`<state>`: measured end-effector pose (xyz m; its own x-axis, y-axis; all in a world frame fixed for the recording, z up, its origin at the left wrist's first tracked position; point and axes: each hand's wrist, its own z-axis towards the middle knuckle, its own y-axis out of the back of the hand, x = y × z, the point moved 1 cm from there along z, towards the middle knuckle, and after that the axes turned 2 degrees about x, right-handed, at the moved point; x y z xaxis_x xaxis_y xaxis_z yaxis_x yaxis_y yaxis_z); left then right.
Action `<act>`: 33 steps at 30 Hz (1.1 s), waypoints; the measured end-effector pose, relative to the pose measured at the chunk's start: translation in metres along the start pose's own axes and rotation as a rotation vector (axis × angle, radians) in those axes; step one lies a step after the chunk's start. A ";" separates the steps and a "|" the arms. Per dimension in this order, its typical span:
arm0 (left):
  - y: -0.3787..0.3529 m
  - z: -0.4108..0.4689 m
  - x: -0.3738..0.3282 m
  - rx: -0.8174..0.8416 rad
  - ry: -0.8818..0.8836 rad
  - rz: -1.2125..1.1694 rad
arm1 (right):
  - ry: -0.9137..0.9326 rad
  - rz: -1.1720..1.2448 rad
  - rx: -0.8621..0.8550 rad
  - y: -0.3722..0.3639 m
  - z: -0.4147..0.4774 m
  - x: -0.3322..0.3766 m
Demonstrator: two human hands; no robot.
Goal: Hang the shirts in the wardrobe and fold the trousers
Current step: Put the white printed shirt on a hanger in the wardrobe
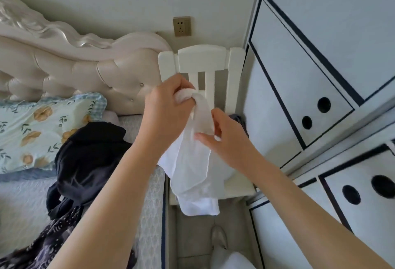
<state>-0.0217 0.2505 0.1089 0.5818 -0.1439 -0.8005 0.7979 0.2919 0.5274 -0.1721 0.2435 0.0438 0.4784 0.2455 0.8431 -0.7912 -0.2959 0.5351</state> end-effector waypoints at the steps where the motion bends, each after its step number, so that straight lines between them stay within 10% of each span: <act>1: -0.001 -0.007 -0.005 0.031 -0.018 0.009 | -0.032 -0.037 -0.046 -0.008 -0.008 -0.002; 11: 0.005 -0.067 -0.032 0.094 -0.074 -0.060 | -0.509 -0.262 -0.341 -0.038 -0.132 -0.055; 21: 0.000 -0.141 -0.020 0.052 0.018 -0.008 | -0.525 0.222 -0.454 0.028 -0.242 -0.024; 33: -0.090 -0.226 -0.047 0.405 -0.017 0.066 | -0.710 -0.050 -0.617 0.077 -0.389 -0.025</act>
<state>-0.1563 0.4449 0.0350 0.6337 -0.1540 -0.7581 0.7543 -0.0941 0.6497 -0.3933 0.5738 0.0436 0.4768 -0.4360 0.7633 -0.7281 0.2906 0.6208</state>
